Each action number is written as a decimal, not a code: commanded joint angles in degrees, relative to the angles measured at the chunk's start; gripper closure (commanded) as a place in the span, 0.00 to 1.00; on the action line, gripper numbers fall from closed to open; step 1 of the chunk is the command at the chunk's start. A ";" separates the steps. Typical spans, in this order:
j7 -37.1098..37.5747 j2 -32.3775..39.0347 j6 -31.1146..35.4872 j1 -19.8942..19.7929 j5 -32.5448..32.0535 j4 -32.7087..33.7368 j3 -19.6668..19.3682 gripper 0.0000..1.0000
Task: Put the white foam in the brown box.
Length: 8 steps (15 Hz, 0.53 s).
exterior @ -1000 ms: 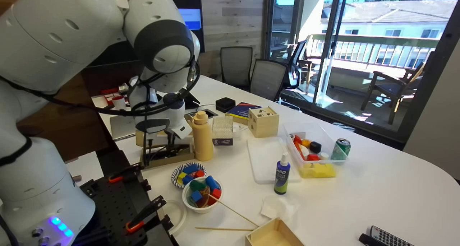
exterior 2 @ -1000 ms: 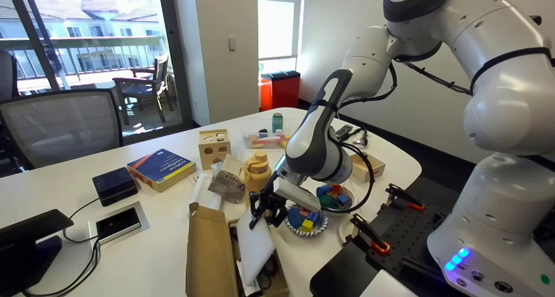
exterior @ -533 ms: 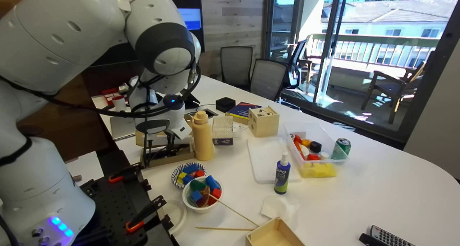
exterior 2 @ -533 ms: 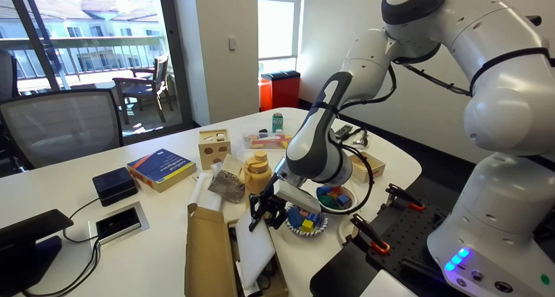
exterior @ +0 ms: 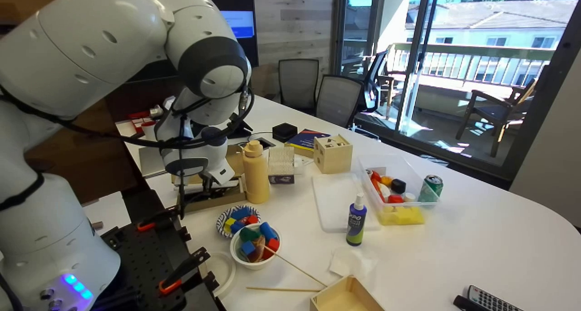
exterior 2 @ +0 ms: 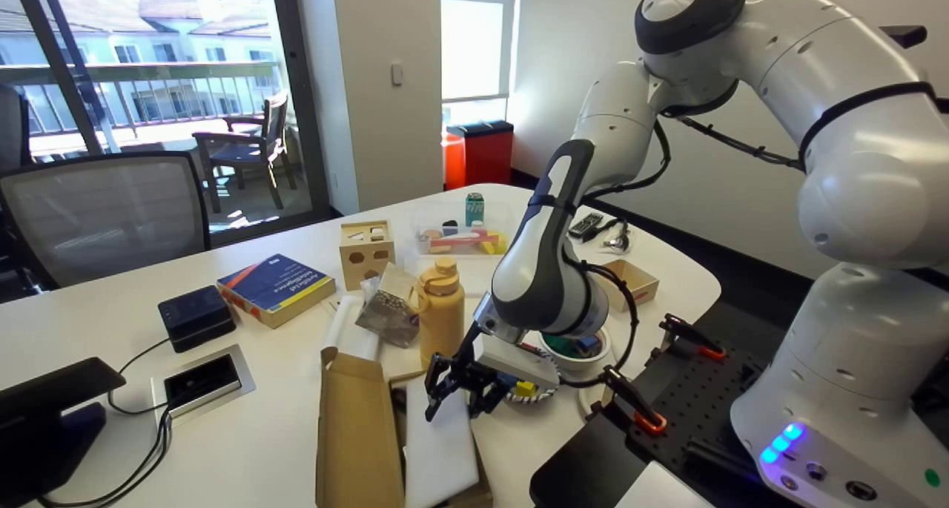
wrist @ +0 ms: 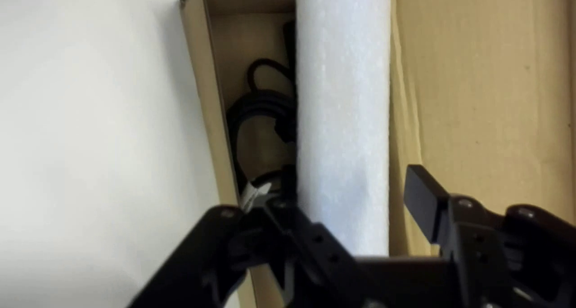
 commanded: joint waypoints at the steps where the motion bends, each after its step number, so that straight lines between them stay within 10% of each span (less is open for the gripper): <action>1: 4.00 -1.24 -0.20 4.41 2.33 -0.54 -1.39 0.05; 8: 9.09 -5.06 -1.05 11.63 10.16 -1.99 -3.71 0.00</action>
